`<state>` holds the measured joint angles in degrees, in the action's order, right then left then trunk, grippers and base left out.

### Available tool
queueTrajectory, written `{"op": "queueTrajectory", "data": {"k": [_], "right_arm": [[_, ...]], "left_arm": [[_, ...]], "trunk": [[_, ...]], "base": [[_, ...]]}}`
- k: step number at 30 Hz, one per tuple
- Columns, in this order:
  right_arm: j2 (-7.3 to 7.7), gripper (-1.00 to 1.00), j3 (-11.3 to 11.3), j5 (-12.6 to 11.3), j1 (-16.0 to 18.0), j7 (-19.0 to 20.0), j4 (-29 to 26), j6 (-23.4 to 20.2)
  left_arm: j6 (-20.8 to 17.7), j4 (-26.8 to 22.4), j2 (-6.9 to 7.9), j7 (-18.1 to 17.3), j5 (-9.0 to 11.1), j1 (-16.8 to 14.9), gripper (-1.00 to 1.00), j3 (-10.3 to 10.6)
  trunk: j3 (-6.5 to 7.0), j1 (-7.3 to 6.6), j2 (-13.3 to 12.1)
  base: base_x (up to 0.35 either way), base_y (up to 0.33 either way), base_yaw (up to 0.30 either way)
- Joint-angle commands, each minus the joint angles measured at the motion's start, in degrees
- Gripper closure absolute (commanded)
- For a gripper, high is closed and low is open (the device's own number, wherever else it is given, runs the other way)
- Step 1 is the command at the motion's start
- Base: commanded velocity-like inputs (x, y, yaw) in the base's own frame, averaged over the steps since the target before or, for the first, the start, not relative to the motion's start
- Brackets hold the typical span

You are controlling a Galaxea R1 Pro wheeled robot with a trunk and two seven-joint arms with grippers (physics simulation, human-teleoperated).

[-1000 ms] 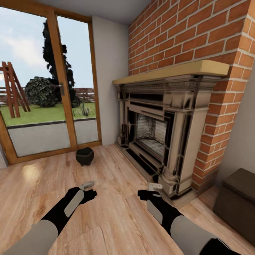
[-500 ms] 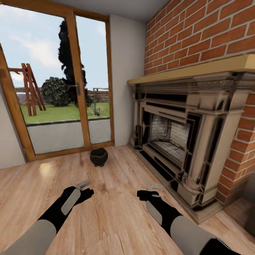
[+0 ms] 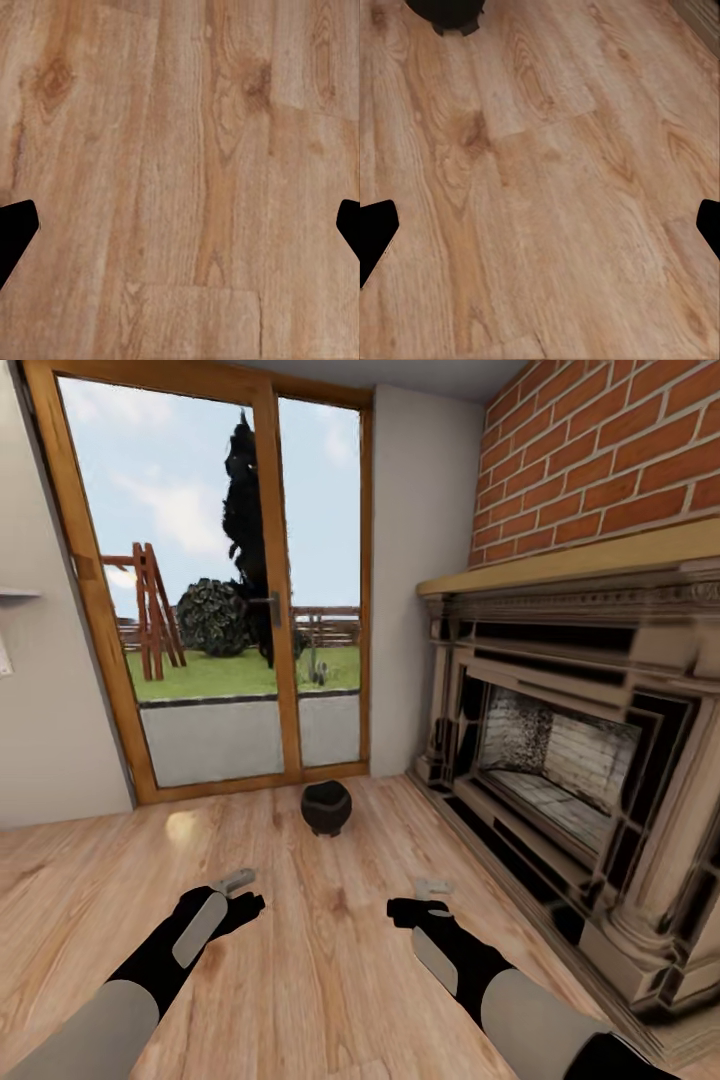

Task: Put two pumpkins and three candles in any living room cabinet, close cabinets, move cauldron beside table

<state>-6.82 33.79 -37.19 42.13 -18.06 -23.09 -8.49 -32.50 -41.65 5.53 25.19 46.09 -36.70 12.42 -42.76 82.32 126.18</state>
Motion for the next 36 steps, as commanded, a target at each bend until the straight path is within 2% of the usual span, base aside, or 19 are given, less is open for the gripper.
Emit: {"op": "queueTrajectory", "data": {"k": [1, 6, 9, 13, 17, 21, 23, 26, 28, 30, 36], "right_arm": [[0.05, -1.00, 0.5, -0.3, 0.1, -0.5, -0.1, -0.6], [0.02, -1.00, 0.4, -0.3, 0.1, -0.5, 0.1, -2.5], [0.02, -1.00, 0.4, -0.4, 0.1, -0.5, 0.2, -3.2], [0.02, -1.00, 0.3, -0.6, 0.1, -0.7, 0.6, -7.7], [0.08, -1.00, -0.1, -1.2, 0.1, -0.6, 0.7, -8.8], [0.36, -1.00, -0.2, -1.2, 0.0, -0.5, 0.7, -9.2], [0.42, -1.00, -0.2, -1.3, -0.1, -0.4, 0.8, -9.0], [0.48, -1.00, -0.3, -1.4, -0.4, -0.3, 0.8, -7.1], [0.48, -1.00, -0.3, -1.4, -0.6, -0.3, 0.8, -5.5], [0.49, -1.00, -0.3, -1.4, -0.8, -0.4, 0.8, -4.7], [0.49, -1.00, -0.3, -1.4, -1.0, -0.4, 0.9, -4.0]], "left_arm": [[0.0, -0.1, 0.09, 0.6, 0.6, 0.0, -1.00, 0.3], [0.0, 0.2, 0.07, 0.6, 0.5, 0.0, -1.00, 0.3], [0.0, 2.4, 0.03, 0.6, 0.1, 0.0, -1.00, 0.3], [0.3, 3.7, 0.13, 0.6, -0.4, 0.0, -1.00, 0.4], [0.6, 4.2, 0.15, 0.6, -0.4, 0.1, -1.00, 0.8], [1.3, 9.2, 0.06, 0.6, -0.6, 0.3, -1.00, 0.9], [2.4, 10.9, 0.12, 0.5, -0.6, 0.4, -1.00, 0.9], [7.9, 14.8, 0.17, -0.8, -0.6, 0.5, -1.00, 0.9], [10.3, 17.5, 0.11, -2.4, -0.6, 0.5, -1.00, 0.9], [11.6, 19.9, 0.01, -3.8, -0.7, 0.5, -1.00, 0.9], [13.1, 21.5, -0.41, -5.1, -0.6, 0.5, -1.00, 1.1]], "trunk": [[-0.13, 0.03, 0.0], [-0.47, 0.03, 0.0], [-0.68, 0.03, 0.0], [-0.97, 0.03, 0.0], [-1.26, 0.03, 0.0], [-1.56, 0.03, 0.0], [-1.71, 0.03, 0.0], [-1.41, -0.63, -1.2], [-1.21, -1.07, -2.0], [-1.01, -1.51, -2.8], [-0.42, -2.83, -5.2]], "base": [[0.336, 0.010, 0.229], [0.341, 0.003, 0.209], [0.343, 0.000, 0.199], [0.343, -0.026, 0.197], [0.293, -0.070, 0.196], [0.073, -0.017, 0.187], [0.019, -0.004, 0.171], [0.006, -0.001, 0.165], [0.002, 0.000, 0.162], [0.001, 0.000, 0.160], [0.000, 0.000, 0.159]]}}
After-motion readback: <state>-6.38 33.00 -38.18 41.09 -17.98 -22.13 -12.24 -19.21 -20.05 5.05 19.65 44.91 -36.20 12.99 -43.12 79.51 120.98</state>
